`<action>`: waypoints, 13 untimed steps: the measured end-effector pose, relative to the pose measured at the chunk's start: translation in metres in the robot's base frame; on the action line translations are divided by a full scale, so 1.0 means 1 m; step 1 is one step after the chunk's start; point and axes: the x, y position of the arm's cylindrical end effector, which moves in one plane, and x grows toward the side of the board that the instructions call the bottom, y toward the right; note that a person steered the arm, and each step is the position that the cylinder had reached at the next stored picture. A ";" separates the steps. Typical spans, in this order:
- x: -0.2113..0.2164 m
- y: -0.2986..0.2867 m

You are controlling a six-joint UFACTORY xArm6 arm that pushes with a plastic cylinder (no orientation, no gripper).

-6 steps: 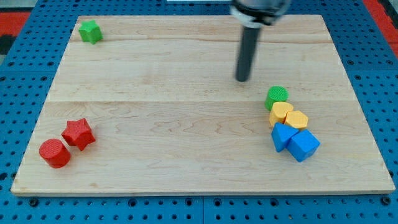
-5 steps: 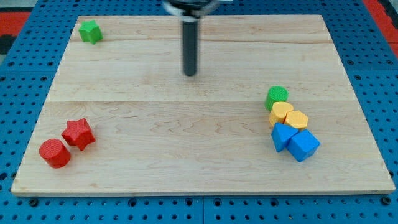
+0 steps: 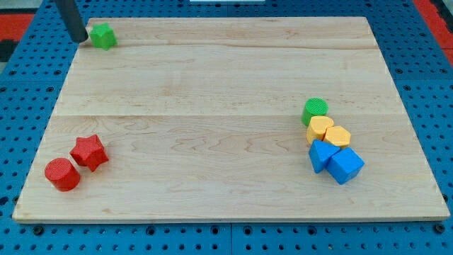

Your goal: Place the green star above the green circle

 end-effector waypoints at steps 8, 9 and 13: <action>0.026 0.272; 0.018 0.277; 0.087 0.344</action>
